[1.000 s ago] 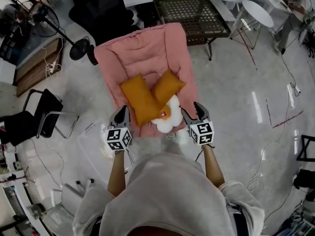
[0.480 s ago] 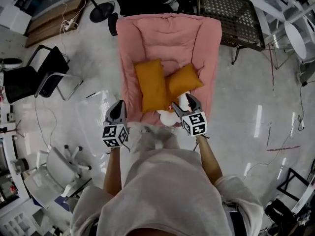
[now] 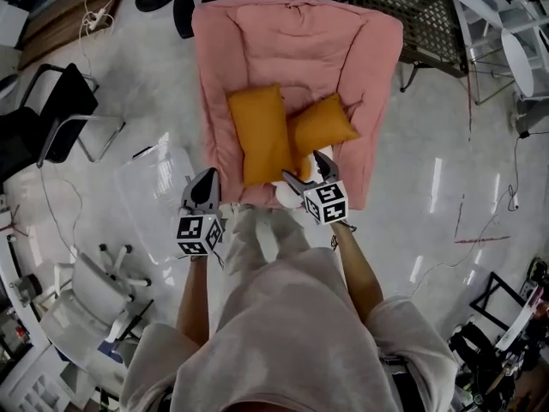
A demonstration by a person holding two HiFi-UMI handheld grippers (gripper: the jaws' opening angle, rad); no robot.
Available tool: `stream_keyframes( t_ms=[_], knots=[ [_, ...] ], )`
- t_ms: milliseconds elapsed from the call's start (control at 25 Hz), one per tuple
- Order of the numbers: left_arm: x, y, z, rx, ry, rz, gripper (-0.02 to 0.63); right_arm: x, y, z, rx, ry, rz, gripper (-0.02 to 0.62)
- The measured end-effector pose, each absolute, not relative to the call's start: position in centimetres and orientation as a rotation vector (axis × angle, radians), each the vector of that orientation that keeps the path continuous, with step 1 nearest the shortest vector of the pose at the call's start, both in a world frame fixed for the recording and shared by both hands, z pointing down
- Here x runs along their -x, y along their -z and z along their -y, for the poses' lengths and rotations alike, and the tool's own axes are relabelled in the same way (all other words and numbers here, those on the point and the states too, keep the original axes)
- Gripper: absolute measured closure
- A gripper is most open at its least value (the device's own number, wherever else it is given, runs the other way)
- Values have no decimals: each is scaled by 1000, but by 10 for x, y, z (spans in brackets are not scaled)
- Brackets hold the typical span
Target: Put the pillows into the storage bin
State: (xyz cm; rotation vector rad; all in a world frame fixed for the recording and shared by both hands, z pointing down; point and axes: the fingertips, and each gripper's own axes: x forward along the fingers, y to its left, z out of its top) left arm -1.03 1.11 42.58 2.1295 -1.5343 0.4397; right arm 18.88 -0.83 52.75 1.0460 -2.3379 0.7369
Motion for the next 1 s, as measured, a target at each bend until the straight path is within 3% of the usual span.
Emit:
stream_keyframes(
  t_ms=[760,1000],
  knots=[
    [76,-506,-2,-2097,-443,1432,594,-119,-706,34,-1046,-962,2061,117],
    [90,-517,-10,-2071,-454,1439,594,-110,-757,34,-976,-994,1977,52]
  ],
)
